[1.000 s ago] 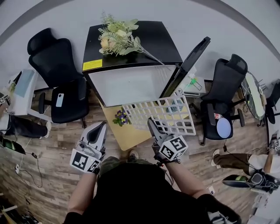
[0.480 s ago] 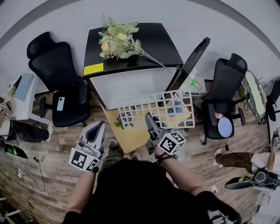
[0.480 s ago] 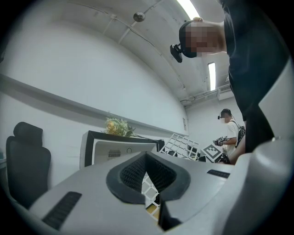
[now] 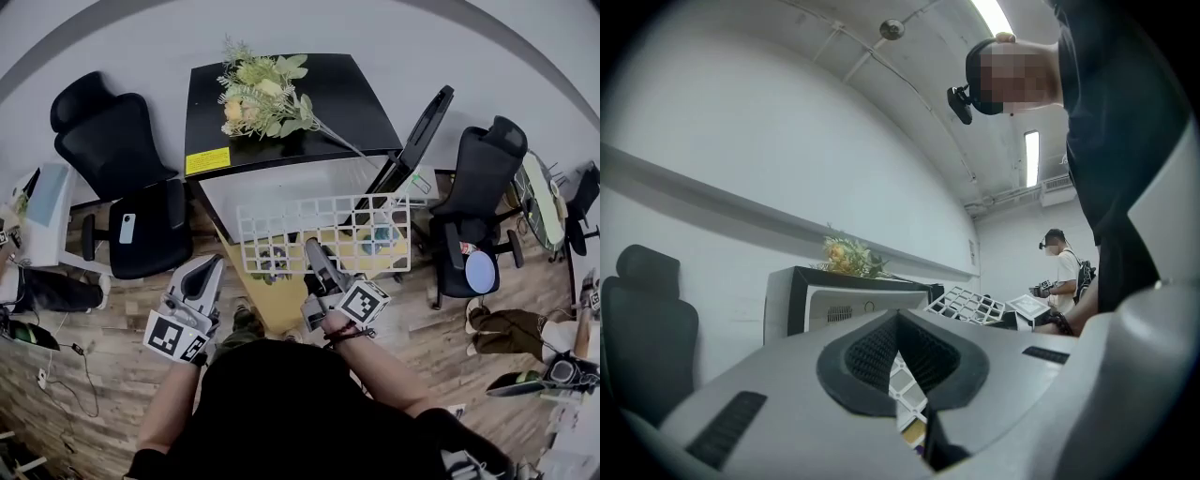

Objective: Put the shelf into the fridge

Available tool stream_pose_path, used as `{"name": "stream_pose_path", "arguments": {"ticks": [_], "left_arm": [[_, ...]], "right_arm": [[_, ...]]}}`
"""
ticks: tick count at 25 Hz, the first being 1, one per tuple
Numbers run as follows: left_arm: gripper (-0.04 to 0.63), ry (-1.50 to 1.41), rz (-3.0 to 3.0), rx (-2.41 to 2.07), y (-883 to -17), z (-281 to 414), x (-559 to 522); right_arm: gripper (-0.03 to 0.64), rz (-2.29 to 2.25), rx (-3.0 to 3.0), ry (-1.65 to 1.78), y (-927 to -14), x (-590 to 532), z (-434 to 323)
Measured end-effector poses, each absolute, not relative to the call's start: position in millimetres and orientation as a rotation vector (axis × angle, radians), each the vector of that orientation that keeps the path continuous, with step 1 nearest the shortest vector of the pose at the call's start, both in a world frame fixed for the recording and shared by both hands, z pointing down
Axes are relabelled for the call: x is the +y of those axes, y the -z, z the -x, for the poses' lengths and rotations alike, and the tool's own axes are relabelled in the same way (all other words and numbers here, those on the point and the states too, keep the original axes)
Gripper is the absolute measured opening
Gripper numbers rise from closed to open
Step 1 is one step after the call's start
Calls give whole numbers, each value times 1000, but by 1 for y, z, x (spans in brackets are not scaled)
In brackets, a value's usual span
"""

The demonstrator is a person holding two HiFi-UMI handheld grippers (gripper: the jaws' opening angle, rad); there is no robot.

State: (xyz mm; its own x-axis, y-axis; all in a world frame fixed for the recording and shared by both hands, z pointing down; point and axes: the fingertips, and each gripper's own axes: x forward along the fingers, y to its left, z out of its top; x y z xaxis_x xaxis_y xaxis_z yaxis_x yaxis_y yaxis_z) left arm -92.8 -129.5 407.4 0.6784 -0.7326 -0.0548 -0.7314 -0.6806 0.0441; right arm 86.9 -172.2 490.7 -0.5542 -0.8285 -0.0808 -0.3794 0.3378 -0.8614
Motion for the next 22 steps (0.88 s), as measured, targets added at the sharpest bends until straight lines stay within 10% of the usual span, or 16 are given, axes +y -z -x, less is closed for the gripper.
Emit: {"name": "stream_pose_path", "arguments": {"ticks": [22], "left_arm": [[17,93,-2829,-1273,-416,121,-148]], "right_arm": [[41,925,1802,1470,-521,-214,-55]]}}
